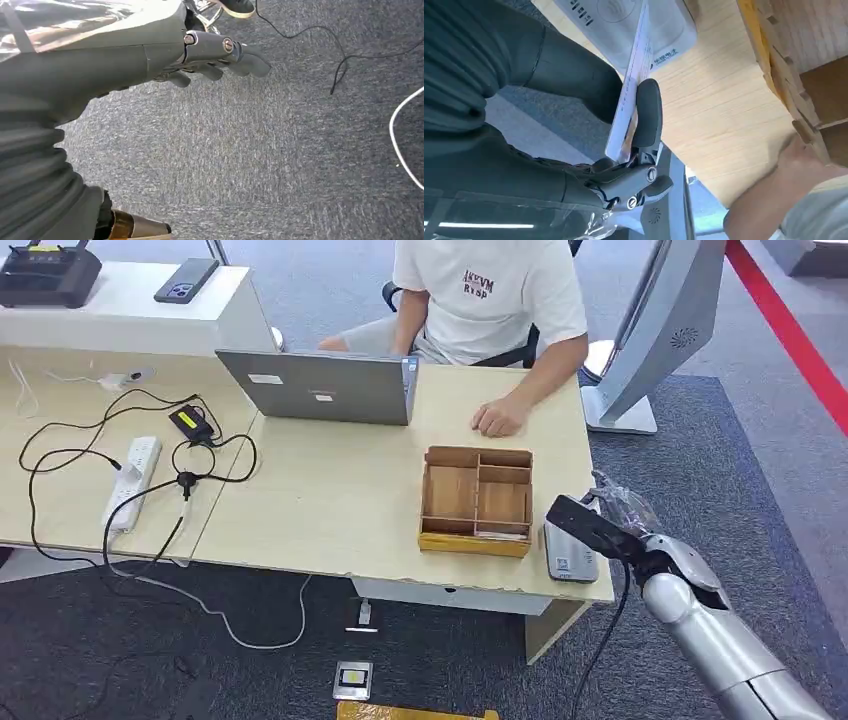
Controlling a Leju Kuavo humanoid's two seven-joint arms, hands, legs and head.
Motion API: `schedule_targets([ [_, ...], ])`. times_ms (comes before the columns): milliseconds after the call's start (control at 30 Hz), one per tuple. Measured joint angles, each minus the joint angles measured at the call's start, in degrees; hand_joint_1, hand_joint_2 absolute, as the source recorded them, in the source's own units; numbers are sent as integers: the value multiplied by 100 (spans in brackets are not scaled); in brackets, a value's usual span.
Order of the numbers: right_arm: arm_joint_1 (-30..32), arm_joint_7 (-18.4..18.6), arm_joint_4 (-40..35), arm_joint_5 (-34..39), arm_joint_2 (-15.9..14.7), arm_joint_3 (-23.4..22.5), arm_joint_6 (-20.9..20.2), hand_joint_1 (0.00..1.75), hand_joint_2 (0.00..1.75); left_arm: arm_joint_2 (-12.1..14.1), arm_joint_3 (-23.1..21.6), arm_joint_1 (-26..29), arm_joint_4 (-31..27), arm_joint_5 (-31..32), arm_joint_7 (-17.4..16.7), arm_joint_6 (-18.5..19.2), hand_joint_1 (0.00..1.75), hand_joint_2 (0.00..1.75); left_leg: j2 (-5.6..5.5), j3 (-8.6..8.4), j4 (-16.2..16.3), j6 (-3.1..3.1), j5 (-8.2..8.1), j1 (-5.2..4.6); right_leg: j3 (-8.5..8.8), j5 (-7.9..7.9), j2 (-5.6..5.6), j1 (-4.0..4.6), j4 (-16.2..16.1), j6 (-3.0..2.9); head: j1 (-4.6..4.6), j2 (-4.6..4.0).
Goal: Pass the card to the sensor for recognition and then transmit it.
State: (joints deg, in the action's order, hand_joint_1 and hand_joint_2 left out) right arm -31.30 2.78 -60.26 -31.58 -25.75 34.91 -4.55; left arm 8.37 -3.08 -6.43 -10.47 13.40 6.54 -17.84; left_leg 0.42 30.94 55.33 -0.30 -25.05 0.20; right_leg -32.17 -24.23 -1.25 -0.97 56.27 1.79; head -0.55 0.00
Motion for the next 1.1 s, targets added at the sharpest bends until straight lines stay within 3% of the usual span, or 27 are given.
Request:
schedule_targets([
  [1100,369,66,251,-114,164,96,212,175,175,-63,0,-7,0,-35,83,-61,0,175,2,-2,0,0,0,0,1,0,0,0,-1,0,0,0],
])
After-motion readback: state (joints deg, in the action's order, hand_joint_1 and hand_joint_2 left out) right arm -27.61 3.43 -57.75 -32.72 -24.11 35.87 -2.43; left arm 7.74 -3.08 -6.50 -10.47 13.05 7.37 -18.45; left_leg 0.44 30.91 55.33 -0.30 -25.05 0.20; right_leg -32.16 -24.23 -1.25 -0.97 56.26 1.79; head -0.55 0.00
